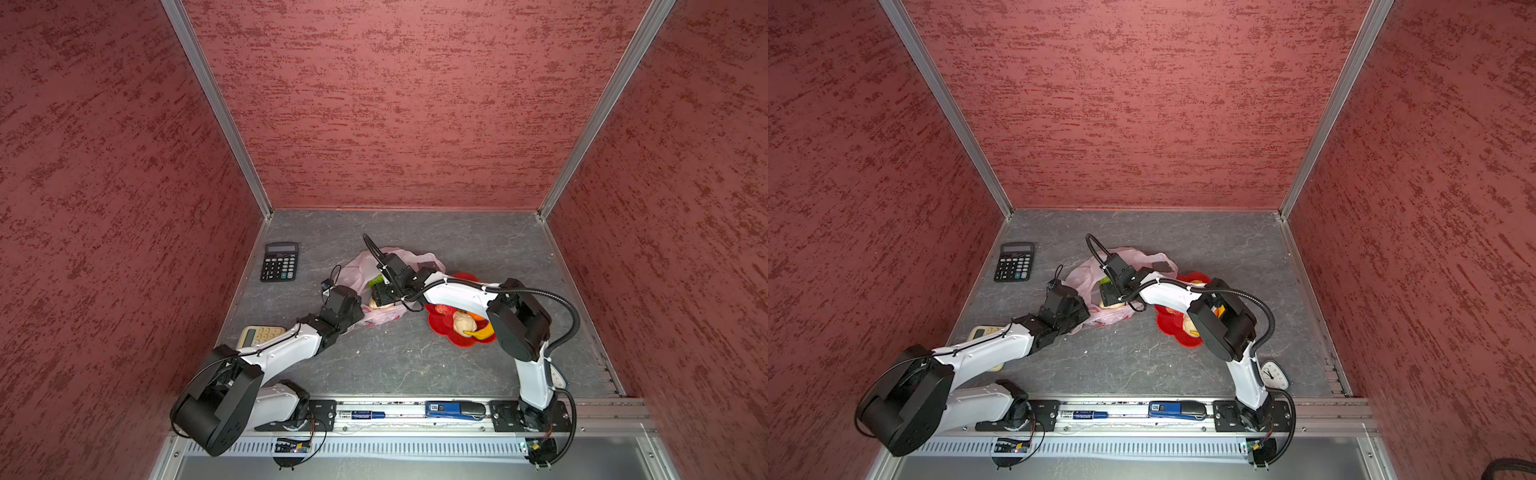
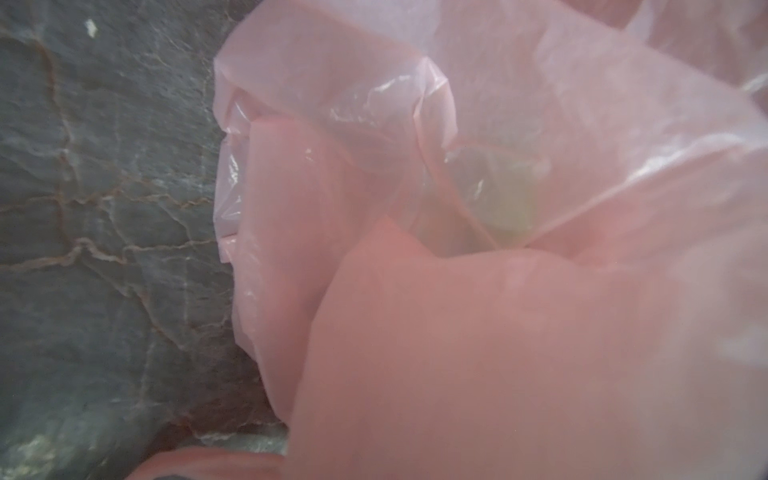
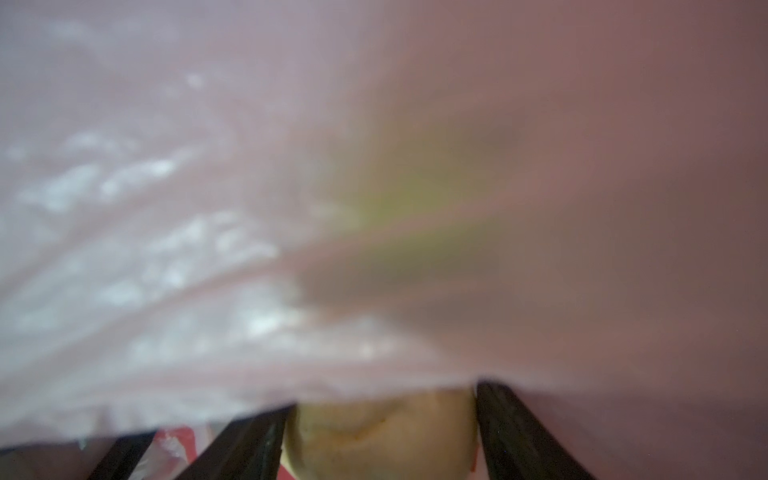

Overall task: Take the fake fruits out of the plastic bag
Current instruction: 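Close the right gripper on the pale round fruit inside the bag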

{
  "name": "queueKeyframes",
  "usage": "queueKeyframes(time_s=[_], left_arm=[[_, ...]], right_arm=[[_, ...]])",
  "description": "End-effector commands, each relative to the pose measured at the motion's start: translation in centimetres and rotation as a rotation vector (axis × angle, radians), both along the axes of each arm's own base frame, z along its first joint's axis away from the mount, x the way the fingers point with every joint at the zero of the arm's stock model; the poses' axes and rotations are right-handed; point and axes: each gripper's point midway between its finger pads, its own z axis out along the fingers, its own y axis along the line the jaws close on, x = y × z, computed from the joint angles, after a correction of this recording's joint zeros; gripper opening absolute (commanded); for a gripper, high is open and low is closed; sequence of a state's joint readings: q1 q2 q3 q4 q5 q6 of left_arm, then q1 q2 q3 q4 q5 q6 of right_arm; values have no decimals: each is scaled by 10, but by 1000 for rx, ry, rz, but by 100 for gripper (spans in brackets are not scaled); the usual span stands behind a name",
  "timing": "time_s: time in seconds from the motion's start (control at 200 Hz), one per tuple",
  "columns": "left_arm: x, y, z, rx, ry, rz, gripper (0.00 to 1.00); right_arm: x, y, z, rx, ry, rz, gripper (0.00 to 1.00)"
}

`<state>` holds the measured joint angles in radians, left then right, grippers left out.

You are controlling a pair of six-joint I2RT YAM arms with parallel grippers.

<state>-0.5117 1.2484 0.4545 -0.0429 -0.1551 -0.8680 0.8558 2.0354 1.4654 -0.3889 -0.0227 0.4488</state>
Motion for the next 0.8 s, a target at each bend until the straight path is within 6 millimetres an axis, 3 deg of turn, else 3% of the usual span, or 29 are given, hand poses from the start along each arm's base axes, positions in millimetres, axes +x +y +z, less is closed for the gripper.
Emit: queueKeyframes(time_s=[0.0, 0.436, 0.797], left_arm=[[5, -6, 4, -22, -17, -3, 1], [4, -7, 2, -24, -12, -4, 1], [3, -6, 1, -25, -11, -3, 1]], right_arm=[[-6, 4, -15, -11, 46, 6, 71], [-8, 5, -31, -25, 73, 7, 75], [-8, 7, -28, -16, 65, 13, 55]])
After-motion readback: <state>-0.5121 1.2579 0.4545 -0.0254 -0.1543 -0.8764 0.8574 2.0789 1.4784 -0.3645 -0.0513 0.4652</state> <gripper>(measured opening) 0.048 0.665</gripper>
